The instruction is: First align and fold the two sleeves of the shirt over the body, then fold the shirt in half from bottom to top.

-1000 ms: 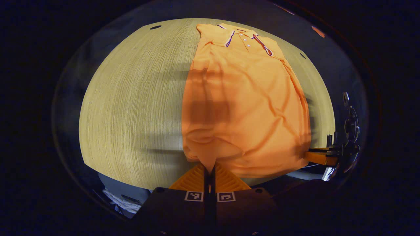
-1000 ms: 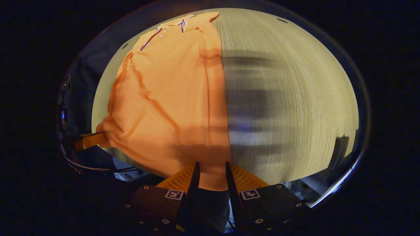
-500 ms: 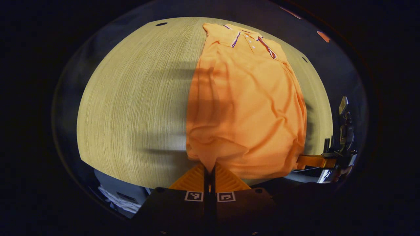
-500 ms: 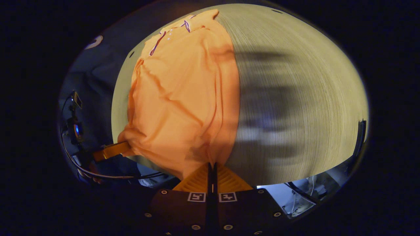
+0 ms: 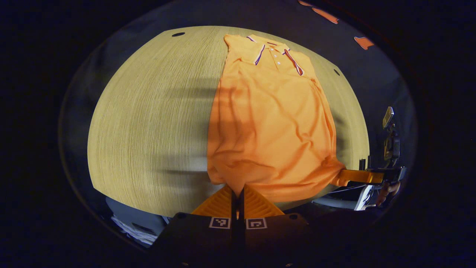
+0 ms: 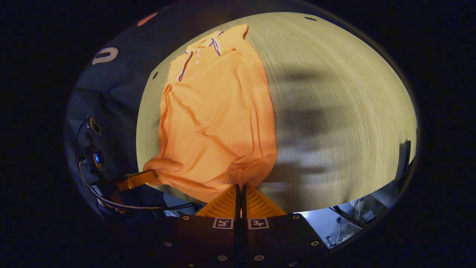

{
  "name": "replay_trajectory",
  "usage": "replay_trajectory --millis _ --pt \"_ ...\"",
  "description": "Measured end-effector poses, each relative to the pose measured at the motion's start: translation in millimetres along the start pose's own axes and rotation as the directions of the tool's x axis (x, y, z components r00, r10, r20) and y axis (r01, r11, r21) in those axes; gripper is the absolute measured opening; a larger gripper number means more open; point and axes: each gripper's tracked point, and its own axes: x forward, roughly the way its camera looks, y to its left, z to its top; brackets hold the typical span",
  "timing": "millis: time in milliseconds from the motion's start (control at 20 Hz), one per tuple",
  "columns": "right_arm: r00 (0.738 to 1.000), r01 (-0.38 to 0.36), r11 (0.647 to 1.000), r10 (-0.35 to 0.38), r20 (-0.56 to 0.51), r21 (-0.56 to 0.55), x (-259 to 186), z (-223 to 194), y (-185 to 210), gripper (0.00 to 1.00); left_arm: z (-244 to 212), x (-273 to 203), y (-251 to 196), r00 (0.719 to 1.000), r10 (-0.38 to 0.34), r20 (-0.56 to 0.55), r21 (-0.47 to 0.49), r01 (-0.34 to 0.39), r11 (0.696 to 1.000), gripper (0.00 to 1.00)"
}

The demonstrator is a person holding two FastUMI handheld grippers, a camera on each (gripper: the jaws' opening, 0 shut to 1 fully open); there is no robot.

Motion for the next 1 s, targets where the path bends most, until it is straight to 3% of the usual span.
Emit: replay_trajectory --millis 600,1000 --pt "0.996 0.01 0.996 -0.002 0.091 -0.088 -35 84 6 0.0 91 -22 -34 0.995 -0.01 0.1 0.1 0.0 0.995 0.01" --pt "0.994 -0.039 0.988 0.053 0.091 -0.147 -36 156 17 0.0 165 -20 -43 0.992 -0.022 0.123 0.024 0.019 1.0 0.01"
